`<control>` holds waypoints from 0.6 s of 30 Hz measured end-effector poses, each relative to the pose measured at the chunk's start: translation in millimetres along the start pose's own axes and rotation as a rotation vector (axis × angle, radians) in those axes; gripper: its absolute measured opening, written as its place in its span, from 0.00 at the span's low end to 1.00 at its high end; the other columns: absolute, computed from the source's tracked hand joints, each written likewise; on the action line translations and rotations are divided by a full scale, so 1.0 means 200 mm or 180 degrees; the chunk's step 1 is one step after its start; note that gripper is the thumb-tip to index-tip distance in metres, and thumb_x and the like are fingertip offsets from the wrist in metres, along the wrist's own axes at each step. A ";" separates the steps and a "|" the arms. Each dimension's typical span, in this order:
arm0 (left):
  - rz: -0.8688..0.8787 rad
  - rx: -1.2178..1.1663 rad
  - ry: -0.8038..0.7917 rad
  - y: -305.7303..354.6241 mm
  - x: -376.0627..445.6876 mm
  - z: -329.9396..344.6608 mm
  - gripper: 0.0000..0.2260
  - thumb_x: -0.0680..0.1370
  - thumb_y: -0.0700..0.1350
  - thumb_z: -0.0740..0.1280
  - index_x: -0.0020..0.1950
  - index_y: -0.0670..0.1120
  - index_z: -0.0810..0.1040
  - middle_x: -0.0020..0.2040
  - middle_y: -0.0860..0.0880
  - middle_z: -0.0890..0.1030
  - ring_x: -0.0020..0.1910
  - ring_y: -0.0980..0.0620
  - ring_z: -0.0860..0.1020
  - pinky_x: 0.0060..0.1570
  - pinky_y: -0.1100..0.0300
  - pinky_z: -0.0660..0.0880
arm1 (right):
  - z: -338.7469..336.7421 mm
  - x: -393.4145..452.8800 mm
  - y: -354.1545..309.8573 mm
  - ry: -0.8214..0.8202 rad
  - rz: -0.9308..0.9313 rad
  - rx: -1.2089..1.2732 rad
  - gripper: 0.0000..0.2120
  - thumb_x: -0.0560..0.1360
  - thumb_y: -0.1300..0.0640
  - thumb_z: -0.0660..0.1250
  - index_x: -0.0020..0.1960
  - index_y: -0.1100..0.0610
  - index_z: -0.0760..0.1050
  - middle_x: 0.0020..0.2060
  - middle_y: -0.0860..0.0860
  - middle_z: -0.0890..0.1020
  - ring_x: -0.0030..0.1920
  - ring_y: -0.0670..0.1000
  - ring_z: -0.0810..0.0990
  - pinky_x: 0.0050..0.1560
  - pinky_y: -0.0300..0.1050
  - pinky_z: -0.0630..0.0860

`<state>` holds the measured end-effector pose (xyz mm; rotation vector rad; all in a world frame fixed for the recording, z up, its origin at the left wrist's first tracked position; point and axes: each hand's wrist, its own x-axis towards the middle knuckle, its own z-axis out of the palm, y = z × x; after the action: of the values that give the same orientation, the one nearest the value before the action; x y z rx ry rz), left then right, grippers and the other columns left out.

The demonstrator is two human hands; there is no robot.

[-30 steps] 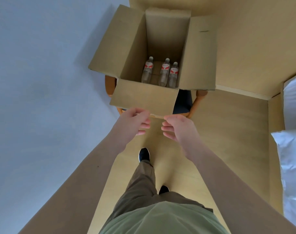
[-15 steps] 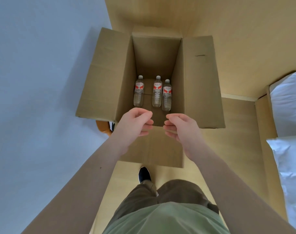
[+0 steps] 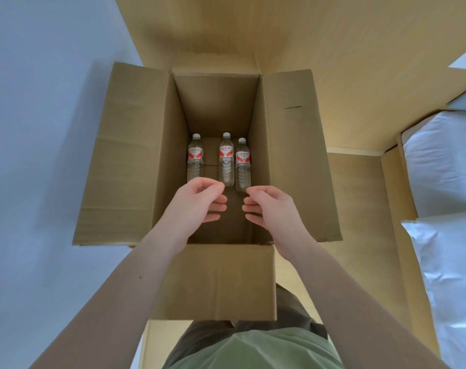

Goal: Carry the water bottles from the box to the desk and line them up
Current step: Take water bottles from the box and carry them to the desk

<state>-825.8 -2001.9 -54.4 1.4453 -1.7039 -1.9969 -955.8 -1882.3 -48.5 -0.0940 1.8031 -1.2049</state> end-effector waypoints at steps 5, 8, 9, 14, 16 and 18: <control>-0.0112 -0.0118 0.0115 0.06 0.15 0.04 0.06 0.82 0.52 0.67 0.57 0.53 0.80 0.45 0.55 0.86 0.47 0.57 0.86 0.48 0.58 0.83 | -0.01 0.17 -0.08 -0.0169 0.0054 -0.0005 0.04 0.82 0.51 0.66 0.53 0.46 0.80 0.48 0.47 0.85 0.50 0.46 0.85 0.55 0.43 0.83; -0.0150 -0.0098 0.0176 0.09 0.23 0.05 0.06 0.82 0.52 0.67 0.57 0.54 0.80 0.48 0.53 0.86 0.48 0.57 0.86 0.49 0.58 0.83 | -0.02 0.27 -0.12 -0.0262 0.0074 -0.0028 0.04 0.82 0.51 0.65 0.53 0.46 0.79 0.47 0.46 0.85 0.50 0.46 0.85 0.55 0.42 0.83; -0.0152 -0.0088 0.0197 0.10 0.26 0.06 0.06 0.82 0.52 0.67 0.57 0.54 0.79 0.48 0.53 0.86 0.48 0.58 0.86 0.49 0.58 0.83 | -0.02 0.29 -0.13 -0.0296 0.0079 -0.0047 0.04 0.82 0.51 0.65 0.53 0.46 0.79 0.47 0.46 0.85 0.50 0.46 0.85 0.55 0.42 0.83; -0.0201 -0.0050 0.0262 0.12 0.38 0.06 0.06 0.82 0.53 0.67 0.57 0.55 0.78 0.49 0.54 0.86 0.47 0.60 0.85 0.44 0.64 0.81 | 0.00 0.39 -0.16 -0.0429 0.0117 -0.0047 0.06 0.83 0.50 0.65 0.56 0.47 0.80 0.49 0.46 0.85 0.51 0.46 0.85 0.57 0.43 0.83; -0.0243 0.0004 0.0273 0.11 0.43 0.06 0.06 0.82 0.53 0.67 0.57 0.54 0.78 0.50 0.53 0.86 0.47 0.60 0.85 0.44 0.65 0.81 | 0.01 0.43 -0.16 -0.0452 0.0124 -0.0029 0.06 0.82 0.50 0.65 0.56 0.47 0.80 0.49 0.46 0.85 0.51 0.45 0.85 0.56 0.42 0.83; -0.0262 0.0059 0.0291 0.11 0.49 0.05 0.05 0.82 0.53 0.67 0.57 0.54 0.78 0.50 0.53 0.86 0.47 0.60 0.85 0.44 0.65 0.81 | 0.03 0.46 -0.15 -0.0445 0.0129 -0.0046 0.06 0.83 0.50 0.65 0.56 0.46 0.80 0.48 0.46 0.85 0.51 0.45 0.85 0.55 0.41 0.83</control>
<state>-895.2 -2065.4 -92.8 1.6117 -1.6558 -1.9268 -1015.1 -1950.3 -86.1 -0.1458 1.6844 -1.1289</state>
